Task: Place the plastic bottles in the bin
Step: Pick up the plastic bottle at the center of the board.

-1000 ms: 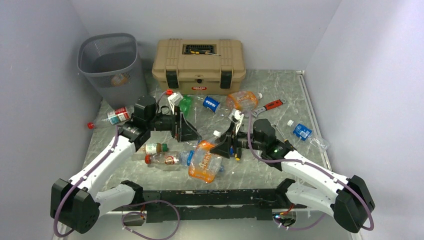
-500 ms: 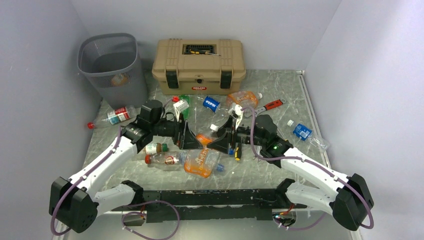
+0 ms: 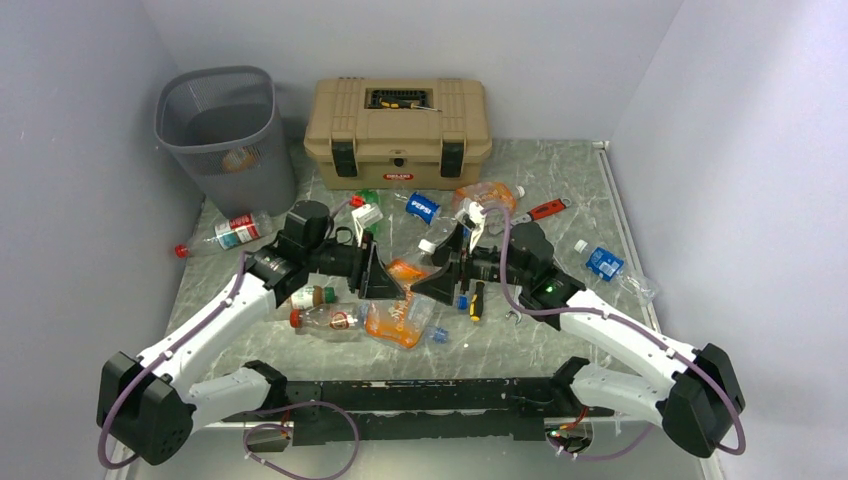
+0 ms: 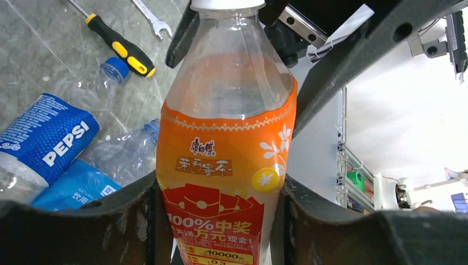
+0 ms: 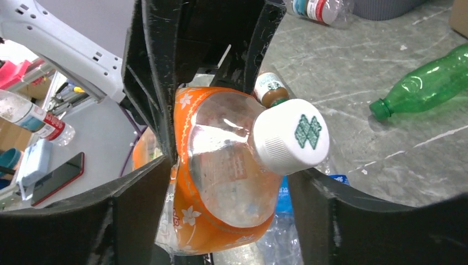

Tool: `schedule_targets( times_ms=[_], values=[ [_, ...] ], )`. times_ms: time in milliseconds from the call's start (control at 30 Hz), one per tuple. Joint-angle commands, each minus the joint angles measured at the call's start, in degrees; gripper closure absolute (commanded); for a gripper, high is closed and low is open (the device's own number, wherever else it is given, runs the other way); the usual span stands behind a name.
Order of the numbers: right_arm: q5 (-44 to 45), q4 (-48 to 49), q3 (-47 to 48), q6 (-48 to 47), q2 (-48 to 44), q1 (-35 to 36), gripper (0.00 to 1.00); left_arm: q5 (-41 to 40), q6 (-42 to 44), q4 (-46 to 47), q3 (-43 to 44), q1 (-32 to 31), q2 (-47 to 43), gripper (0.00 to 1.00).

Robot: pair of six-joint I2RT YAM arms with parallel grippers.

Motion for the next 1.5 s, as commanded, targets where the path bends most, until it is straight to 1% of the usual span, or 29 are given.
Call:
schedule_targets(
  times_ms=[0,67,100,167,233,300,433,567,667,733,833,933,1000,1033,1067,1100,1133,1167,1200,1233,1267,1333,1400,1467],
  values=[
    [-1.51,3.90,2.74,2.70,-1.52,0.31,0.13,-0.13,0.17,3.67,1.21,0.03,-2.61,0.54],
    [-0.57,3.42,2.23,3.74,-2.90,0.31,0.02,-1.53,-0.42,5.00,0.87,0.05,-3.69,0.62],
    [0.12,3.10,1.95,4.26,-3.85,0.31,0.00,-1.92,-0.90,6.06,0.75,0.04,-4.29,0.64],
    [1.40,2.35,1.06,5.23,-6.51,0.31,0.00,-2.79,-2.36,8.90,0.24,0.07,-5.59,0.70],
    [4.14,1.75,-0.63,6.36,-9.50,0.32,0.00,-3.61,-3.99,12.29,-0.30,0.07,-6.98,0.71],
    [6.80,3.98,-3.40,8.66,-12.75,0.31,0.00,-4.71,-5.61,14.25,-0.33,0.07,-8.55,0.71],
    [9.77,11.99,-8.96,14.55,-15.67,0.31,0.00,-6.75,-10.42,22.70,-1.12,0.07,-10.86,0.71],
    [8.44,21.56,-11.02,19.98,-13.07,0.40,0.00,-8.09,-15.88,31.39,-2.67,0.07,-11.54,0.71],
    [5.48,29.47,-10.49,24.38,-8.47,0.60,0.00,-8.39,-17.47,33.29,-2.55,0.07,-10.82,0.71],
    [3.60,32.15,-9.36,26.06,-5.36,1.02,0.00,-8.40,-18.19,33.94,-2.40,0.08,-10.36,0.71],
    [2.60,33.71,-7.58,26.47,-1.80,2.49,0.01,-8.75,-19.64,36.02,-2.98,0.07,-10.21,0.71],
    [2.14,34.68,-6.51,26.71,1.23,3.90,0.07,-9.83,-20.10,36.84,-3.52,0.12,-10.44,0.71],
    [1.71,37.02,-6.76,27.54,2.64,4.46,0.15,-10.44,-20.02,36.76,-3.65,0.07,-10.53,0.71],
    [1.77,38.07,-7.01,27.91,3.08,4.61,0.20,-10.50,-19.95,36.76,-3.67,0.07,-10.48,0.70],
    [1.74,38.74,-7.20,28.06,3.29,4.71,0.26,-10.57,-19.97,36.69,-3.65,0.07,-10.47,0.68],
    [1.71,39.08,-7.40,27.97,3.41,4.71,0.34,-10.71,-19.94,36.44,-3.59,0.07,-10.47,0.62],
    [1.77,39.03,-7.49,27.63,3.28,4.71,0.42,-10.81,-19.75,35.79,-3.40,0.07,-10.46,0.50],
    [1.90,38.72,-7.68,27.16,2.88,4.76,0.47,-10.97,-19.12,34.63,-2.92,0.07,-10.59,0.36],
    [2.10,37.76,-7.80,26.28,2.36,4.76,0.52,-11.45,-18.04,32.61,-2.27,0.07,-10.77,0.26],
    [2.35,36.31,-7.70,24.85,1.54,4.71,0.54,-12.83,-16.87,30.11,-1.31,0.07,-11.19,0.15],
    [2.68,32.31,-7.34,22.92,0.02,4.83,0.55,-14.97,-15.01,25.15,-0.11,0.07,-11.89,0.03],
    [4.37,23.35,-5.88,15.27,-2.44,5.77,0.56,-23.34,-10.26,17.39,2.66,0.07,-13.98,0.01],
    [8.98,12.69,-3.82,7.15,-4.66,7.90,0.57,-29.51,-6.92,13.47,5.53,0.08,-15.92,0.01],
    [15.21,5.01,-2.67,1.14,-5.83,10.60,0.58,-32.85,-4.16,11.81,8.32,0.07,-16.32,0.01]
  ],
)
